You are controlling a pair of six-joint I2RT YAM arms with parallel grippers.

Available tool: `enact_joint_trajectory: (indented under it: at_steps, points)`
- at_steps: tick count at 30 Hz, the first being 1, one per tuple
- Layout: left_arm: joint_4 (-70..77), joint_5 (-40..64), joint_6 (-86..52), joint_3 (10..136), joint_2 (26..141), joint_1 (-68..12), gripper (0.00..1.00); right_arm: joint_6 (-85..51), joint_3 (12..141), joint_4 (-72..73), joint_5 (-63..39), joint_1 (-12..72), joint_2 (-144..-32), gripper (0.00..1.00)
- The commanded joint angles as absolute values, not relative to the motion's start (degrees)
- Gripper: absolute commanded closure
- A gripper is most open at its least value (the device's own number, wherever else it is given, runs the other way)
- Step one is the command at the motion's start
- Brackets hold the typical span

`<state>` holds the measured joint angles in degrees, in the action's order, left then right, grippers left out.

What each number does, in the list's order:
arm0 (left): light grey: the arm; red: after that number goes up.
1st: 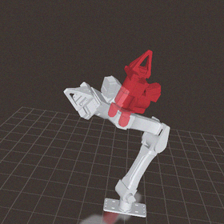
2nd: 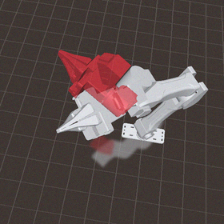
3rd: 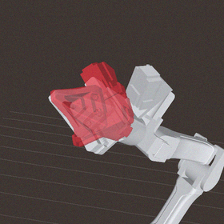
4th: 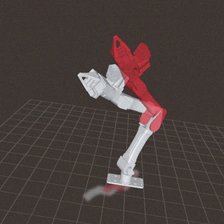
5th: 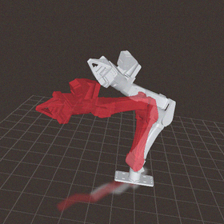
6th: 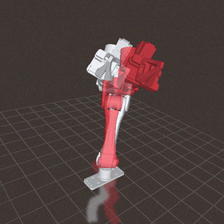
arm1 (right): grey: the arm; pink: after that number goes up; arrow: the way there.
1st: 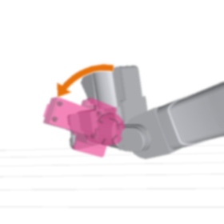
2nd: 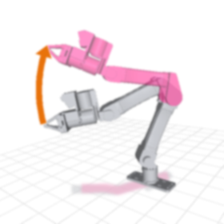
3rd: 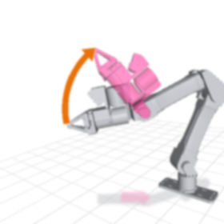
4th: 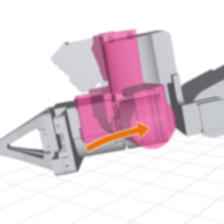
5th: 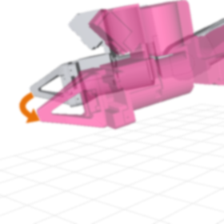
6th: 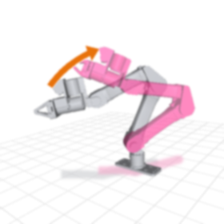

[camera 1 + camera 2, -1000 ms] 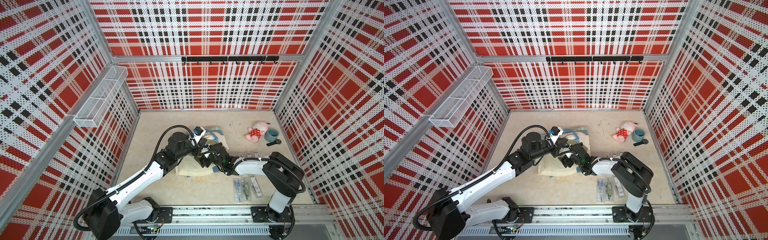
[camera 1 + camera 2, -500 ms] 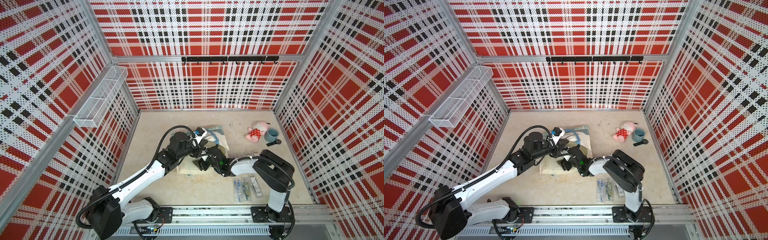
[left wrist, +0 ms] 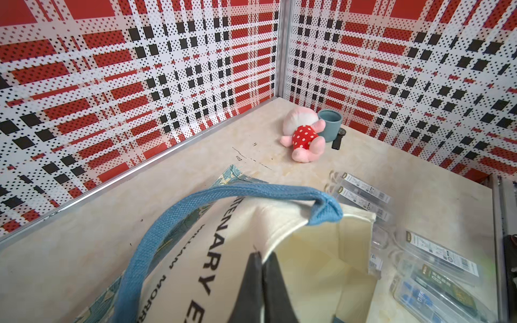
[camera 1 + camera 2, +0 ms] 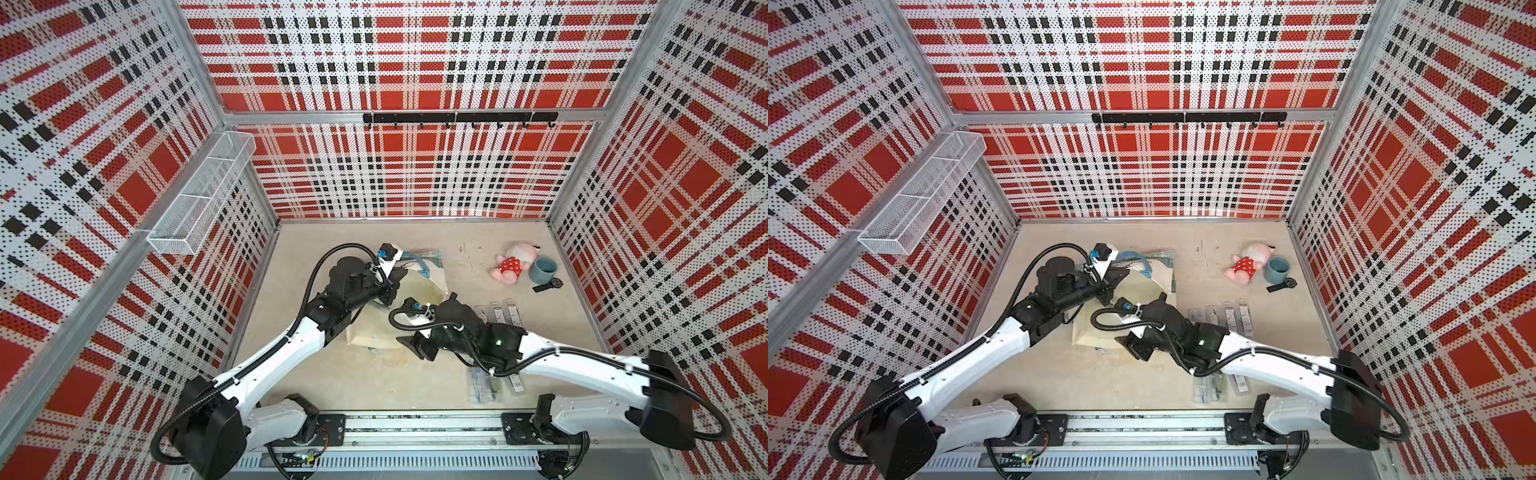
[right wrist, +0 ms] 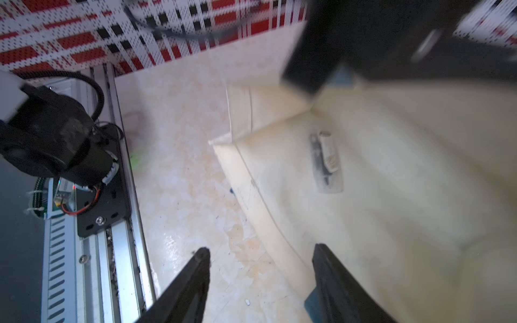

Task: Take out the compass set from the canvas bag
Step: Adjust the canvas bag at the center of the board.

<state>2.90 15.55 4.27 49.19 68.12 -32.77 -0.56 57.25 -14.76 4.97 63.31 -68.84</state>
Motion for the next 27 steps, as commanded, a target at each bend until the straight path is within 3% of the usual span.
enact_joint_trajectory:
  at_steps: [1,4,9,13,16,18,20,25,27]
  points:
    - [3.77,14.67,3.79,51.05,68.14,-33.2,1.0,7.14,62.51,-24.43,16.44,63.37,-65.76,0.38]
    - [3.6,14.41,3.71,51.24,68.05,-33.64,1.0,14.22,63.49,-23.2,21.98,60.14,-67.06,0.26]
    - [2.91,14.15,3.87,51.38,67.76,-34.19,1.0,20.68,63.81,-17.39,16.76,50.9,-71.76,0.13]
    - [2.55,14.36,4.0,51.51,67.89,-34.36,1.0,21.78,64.49,-15.14,14.69,49.2,-76.64,0.1]
    - [2.25,15.43,4.13,51.73,68.23,-34.37,1.0,20.71,65.79,-14.97,14.34,46.57,-79.4,0.26]
    - [1.36,15.99,4.39,52.39,68.93,-34.38,1.0,18.78,67.56,-16.0,12.4,45.21,-80.73,0.51]
    - [0.09,16.04,4.74,53.12,69.33,-34.37,0.97,17.56,68.42,-16.46,12.31,45.09,-81.35,0.69]
    - [-4.24,14.87,5.6,53.82,68.6,-33.94,0.37,15.12,68.33,-16.07,13.27,44.51,-81.13,0.84]
    - [-6.92,12.75,6.08,53.8,67.6,-34.14,0.21,13.94,69.32,-16.91,13.23,43.97,-81.43,0.86]
